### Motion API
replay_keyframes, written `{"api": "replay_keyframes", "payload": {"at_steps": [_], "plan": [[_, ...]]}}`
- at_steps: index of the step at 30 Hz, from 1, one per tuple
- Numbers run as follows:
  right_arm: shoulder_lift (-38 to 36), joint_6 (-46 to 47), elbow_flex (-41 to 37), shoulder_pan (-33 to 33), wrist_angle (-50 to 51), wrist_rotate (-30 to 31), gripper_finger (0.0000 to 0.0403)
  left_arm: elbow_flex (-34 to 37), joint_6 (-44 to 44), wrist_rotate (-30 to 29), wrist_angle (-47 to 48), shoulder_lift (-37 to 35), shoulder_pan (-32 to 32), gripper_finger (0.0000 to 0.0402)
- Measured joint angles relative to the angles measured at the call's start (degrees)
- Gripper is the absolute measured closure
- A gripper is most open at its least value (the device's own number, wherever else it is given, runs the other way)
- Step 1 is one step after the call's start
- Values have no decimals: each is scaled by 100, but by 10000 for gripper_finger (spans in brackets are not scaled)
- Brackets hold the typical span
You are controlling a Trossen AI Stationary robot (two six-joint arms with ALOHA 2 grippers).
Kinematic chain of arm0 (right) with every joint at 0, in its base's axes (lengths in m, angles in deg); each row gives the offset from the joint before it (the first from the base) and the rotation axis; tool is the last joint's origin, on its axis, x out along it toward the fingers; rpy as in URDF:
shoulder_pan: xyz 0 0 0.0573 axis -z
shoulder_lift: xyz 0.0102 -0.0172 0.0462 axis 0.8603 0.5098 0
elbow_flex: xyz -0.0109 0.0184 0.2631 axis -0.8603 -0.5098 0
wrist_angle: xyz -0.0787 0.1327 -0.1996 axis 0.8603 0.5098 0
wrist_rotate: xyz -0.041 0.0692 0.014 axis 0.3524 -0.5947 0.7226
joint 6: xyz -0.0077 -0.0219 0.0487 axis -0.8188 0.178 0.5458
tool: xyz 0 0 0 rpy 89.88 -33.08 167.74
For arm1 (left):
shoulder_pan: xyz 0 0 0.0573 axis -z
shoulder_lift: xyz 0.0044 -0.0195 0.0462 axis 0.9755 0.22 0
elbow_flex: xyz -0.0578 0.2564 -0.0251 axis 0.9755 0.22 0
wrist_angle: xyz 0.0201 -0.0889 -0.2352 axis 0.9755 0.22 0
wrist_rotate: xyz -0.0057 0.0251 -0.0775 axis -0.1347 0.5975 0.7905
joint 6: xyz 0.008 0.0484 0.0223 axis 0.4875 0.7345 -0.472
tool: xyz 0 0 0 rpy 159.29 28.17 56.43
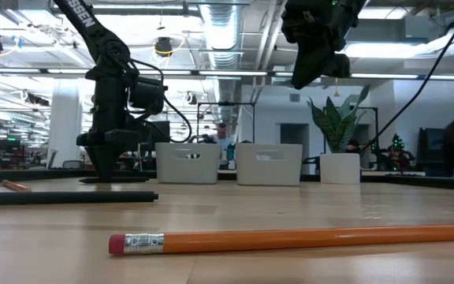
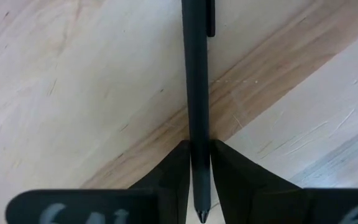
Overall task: Sort pens & pencils
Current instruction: Put the top black pen into the left gray bin
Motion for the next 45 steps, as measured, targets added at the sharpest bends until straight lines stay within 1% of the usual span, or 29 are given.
{"api": "replay_keyframes", "payload": {"at_steps": [7, 14, 17, 31, 45], "plan": [[0, -2, 0, 0, 0, 0, 316, -27, 15, -32, 84, -126, -2, 345], [0, -2, 0, 0, 0, 2, 316, -262, 43, -173, 428, -329, -11, 345], [0, -2, 0, 0, 0, 0, 316, -302, 96, -193, 401, -425, -15, 345], [0, -2, 0, 0, 0, 2, 316, -304, 149, -201, 409, -433, -44, 345], [0, -2, 0, 0, 0, 0, 316, -310, -4, -243, 409, -437, -44, 344]]}}
